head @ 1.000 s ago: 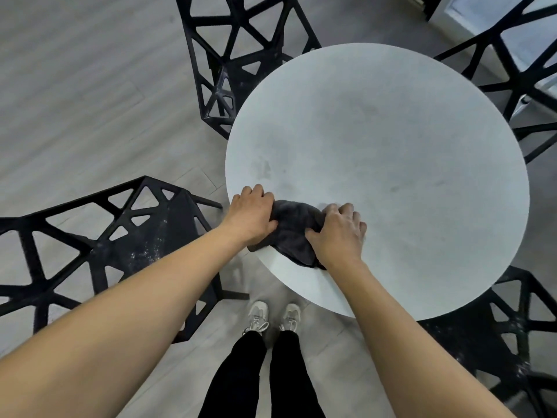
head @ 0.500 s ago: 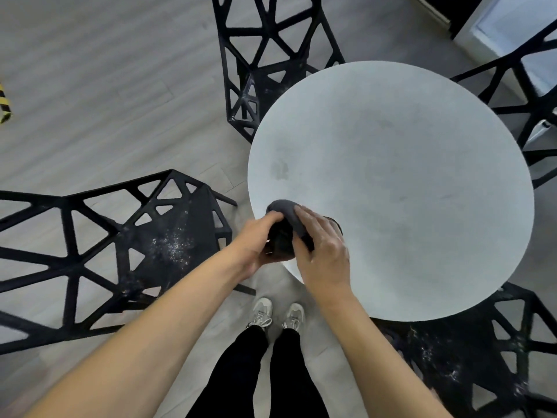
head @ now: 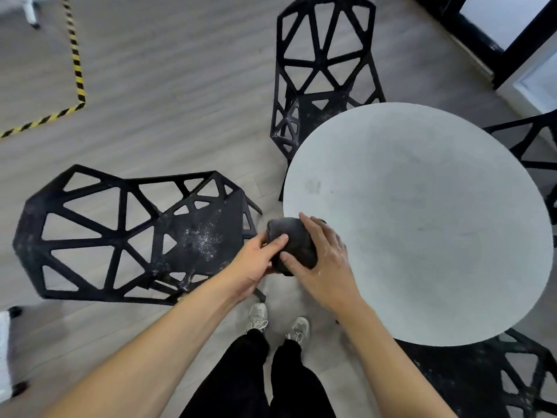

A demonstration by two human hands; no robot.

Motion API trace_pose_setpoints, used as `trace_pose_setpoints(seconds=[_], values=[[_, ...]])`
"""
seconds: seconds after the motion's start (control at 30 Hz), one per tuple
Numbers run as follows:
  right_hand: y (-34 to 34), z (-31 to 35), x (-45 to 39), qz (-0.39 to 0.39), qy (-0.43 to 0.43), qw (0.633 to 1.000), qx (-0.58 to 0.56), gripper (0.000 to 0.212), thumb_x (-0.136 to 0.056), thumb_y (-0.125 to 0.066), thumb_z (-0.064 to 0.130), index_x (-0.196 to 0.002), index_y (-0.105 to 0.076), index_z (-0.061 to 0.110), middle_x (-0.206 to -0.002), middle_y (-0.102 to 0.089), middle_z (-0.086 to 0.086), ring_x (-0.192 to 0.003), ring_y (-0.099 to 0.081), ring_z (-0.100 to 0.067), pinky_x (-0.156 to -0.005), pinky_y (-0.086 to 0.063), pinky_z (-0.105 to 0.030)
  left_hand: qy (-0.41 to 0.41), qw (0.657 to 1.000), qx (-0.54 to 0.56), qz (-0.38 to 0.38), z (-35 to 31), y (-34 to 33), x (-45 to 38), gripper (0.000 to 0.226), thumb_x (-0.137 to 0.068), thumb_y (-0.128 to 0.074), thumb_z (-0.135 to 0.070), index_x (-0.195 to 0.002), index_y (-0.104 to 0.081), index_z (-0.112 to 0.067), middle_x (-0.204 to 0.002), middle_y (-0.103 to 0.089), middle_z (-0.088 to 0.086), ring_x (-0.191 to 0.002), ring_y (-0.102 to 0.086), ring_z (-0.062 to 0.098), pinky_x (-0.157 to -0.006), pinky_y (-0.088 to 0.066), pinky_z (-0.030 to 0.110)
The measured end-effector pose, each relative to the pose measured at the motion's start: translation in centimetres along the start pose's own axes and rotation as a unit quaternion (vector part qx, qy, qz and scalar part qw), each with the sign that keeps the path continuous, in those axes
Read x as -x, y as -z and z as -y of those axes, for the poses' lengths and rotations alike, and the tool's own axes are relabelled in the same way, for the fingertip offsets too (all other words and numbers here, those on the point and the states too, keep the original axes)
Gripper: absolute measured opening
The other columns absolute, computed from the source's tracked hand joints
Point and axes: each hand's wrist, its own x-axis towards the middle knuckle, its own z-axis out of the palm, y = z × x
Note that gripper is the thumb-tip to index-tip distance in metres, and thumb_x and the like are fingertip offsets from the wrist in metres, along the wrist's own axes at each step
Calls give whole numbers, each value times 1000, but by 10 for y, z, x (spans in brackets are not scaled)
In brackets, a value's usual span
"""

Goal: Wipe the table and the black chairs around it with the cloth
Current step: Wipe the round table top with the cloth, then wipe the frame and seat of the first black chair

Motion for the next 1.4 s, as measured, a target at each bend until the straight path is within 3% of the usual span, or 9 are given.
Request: trace_pose_setpoints(seconds=[0.1,0.23,0.43,0.53,0.63,0.77,0.97,1.17,1.4], values=[[-1,11,-10,82,59,995,19,88,-83,-68,61,-156,-19,50,-161,-31,8,-148,-24,-11,-122,-22,-36,-6,1000,3,4,-1,10,11,29,-103,-52,-25,-129,-58,-13,-119,-72,11,-112,-67,27,-89,-55,40],[-20,29,-16,128,117,985,6,83,-88,-73,37,-153,-24,54,-157,-31,7,-144,-29,-15,-118,-31,-34,-17,1000,25,-1,5,33,21,30,-105,-49,-26,-131,-57,-15,-123,-70,11,-119,-64,27,-103,-51,47],[-63,59,-20,119,165,979,13,75,-88,-72,21,-149,-38,48,-141,-45,12,-130,-42,-16,-109,-42,-33,-5,999,26,-40,7,87,44,27,-101,-57,-21,-127,-63,-17,-108,-70,5,-100,-63,21,-92,-49,36],[-84,84,-26,122,187,974,38,72,-87,-72,21,-147,-40,47,-138,-47,11,-126,-43,-18,-103,-44,-34,-21,994,-51,-90,4,124,62,32,-98,-59,-17,-129,-59,-24,-114,-70,-2,-106,-65,16,-94,-50,32],[-107,109,-32,123,188,973,54,68,-89,-71,22,-146,-43,47,-135,-47,10,-123,-43,-19,-97,-44,-32,-49,956,-217,-190,8,174,81,46,-98,-59,-24,-142,-48,-29,-129,-59,-8,-120,-56,10,-106,-46,35],[-140,142,-36,120,193,971,76,65,-90,-70,23,-145,-45,45,-134,-47,9,-120,-43,-20,-94,-45,-31,-75,843,-443,-296,20,240,110,52,-97,-54,-31,-147,-41,-28,-144,-48,-4,-128,-48,22,-109,-39,45],[-194,188,-28,122,185,972,78,64,-91,-69,25,-145,-43,46,-134,-46,9,-123,-40,-17,-98,-44,-32,-104,763,-518,-373,41,310,143,50,-95,-55,-31,-143,-45,-24,-152,-43,-1,-138,-39,26,-112,-31,44],[-239,228,-21,156,210,961,86,63,-92,-67,27,-145,-41,49,-136,-44,13,-123,-39,-13,-100,-45,-34,-96,741,-522,-410,52,360,158,48,-92,-59,-32,-138,-49,-24,-148,-47,1,-135,-43,28,-109,-35,44],[-281,270,-46,197,246,944,98,64,-93,-66,27,-148,-38,48,-141,-41,11,-128,-36,-14,-100,-36,-27,-58,754,-495,-428,47,401,155,49,-86,-65,-26,-133,-52,-21,-144,-52,7,-129,-50,34,-103,-42,49]])
